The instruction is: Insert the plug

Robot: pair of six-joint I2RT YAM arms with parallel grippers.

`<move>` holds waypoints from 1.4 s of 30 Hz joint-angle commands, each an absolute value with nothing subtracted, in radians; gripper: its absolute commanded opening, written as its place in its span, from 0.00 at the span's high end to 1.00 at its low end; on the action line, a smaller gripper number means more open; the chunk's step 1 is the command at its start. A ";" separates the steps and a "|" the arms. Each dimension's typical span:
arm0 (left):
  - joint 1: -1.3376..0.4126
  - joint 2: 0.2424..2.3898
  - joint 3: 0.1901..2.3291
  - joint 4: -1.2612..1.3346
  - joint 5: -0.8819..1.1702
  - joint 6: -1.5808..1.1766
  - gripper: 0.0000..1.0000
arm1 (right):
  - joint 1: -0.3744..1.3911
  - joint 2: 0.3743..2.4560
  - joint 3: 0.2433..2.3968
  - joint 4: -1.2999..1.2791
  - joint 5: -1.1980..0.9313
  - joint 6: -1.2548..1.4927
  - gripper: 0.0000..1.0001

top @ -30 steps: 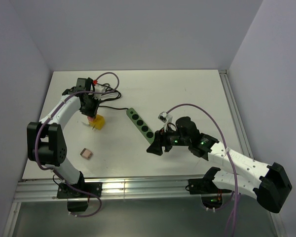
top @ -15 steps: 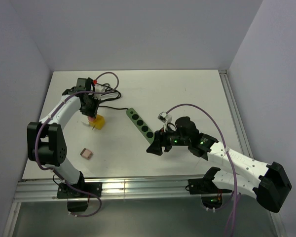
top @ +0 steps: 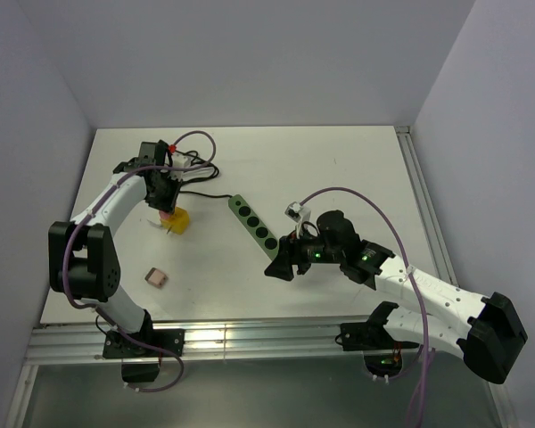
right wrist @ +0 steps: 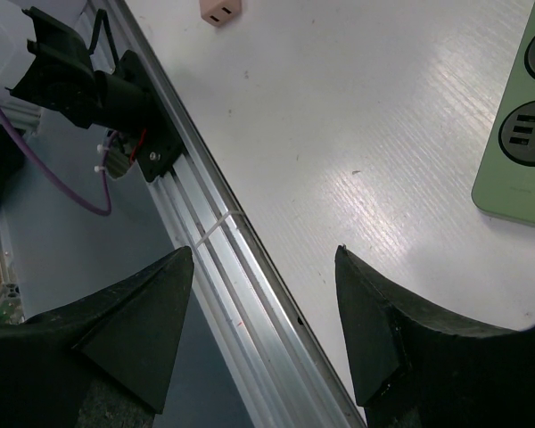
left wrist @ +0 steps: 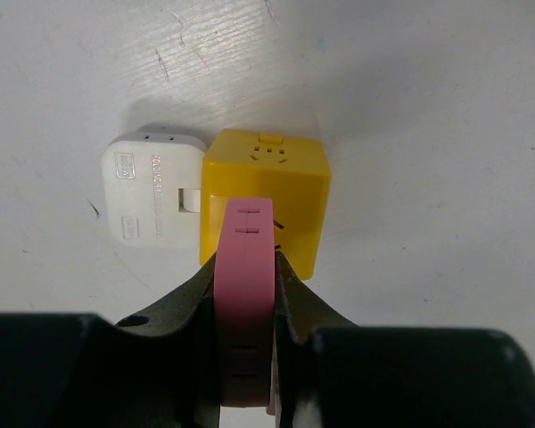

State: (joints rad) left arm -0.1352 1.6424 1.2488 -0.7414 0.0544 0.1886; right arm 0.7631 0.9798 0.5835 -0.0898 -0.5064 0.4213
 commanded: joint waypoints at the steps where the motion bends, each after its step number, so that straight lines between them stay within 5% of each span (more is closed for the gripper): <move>1: -0.143 1.632 1.220 -0.779 0.057 0.183 1.00 | 0.759 0.982 0.591 -0.052 -0.515 0.407 0.28; 42: -0.143 1.566 1.201 -0.738 0.037 0.183 1.00 | 0.759 0.989 0.591 -0.052 -0.517 0.406 0.28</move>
State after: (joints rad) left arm -0.1390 1.5829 1.2083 -0.7483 0.0357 0.1715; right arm 0.7631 0.9901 0.5835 -0.0895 -0.5137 0.4213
